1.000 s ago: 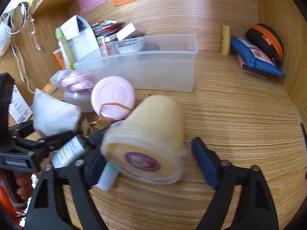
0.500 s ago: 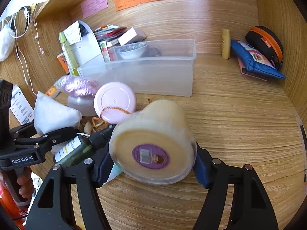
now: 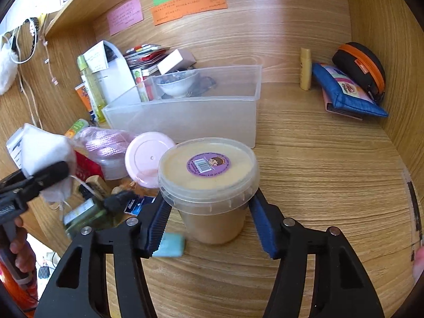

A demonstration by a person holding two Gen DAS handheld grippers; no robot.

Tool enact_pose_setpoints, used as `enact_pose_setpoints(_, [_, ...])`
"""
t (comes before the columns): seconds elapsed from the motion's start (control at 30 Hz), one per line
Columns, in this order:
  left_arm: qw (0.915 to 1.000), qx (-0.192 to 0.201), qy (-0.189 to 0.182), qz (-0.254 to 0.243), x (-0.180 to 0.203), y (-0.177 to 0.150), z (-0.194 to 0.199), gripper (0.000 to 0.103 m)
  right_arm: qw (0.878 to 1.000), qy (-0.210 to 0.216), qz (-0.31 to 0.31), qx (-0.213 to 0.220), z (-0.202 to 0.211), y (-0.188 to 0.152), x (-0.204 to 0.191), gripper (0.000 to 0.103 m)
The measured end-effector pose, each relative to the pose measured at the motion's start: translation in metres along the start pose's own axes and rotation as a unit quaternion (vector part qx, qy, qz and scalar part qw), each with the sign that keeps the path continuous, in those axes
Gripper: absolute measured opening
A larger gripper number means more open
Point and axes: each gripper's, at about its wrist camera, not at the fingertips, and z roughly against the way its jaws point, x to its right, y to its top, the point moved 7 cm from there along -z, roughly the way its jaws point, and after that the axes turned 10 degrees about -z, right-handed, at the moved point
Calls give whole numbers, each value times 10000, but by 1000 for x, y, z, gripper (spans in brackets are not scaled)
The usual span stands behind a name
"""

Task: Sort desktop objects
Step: 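Carry the white cloth pouch with the left tool while the right carries the cream tub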

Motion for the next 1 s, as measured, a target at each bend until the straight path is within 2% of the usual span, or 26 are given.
enact_pose_setpoints(0.57, [9987,458,82,221,-23,46,21,68,9978,212,62,628,32,47,-7,55])
enact_pose_setpoints(1.0, [9977,606,227,200,-35,92,12,68,9948,369,197,929,41,91,-17,55])
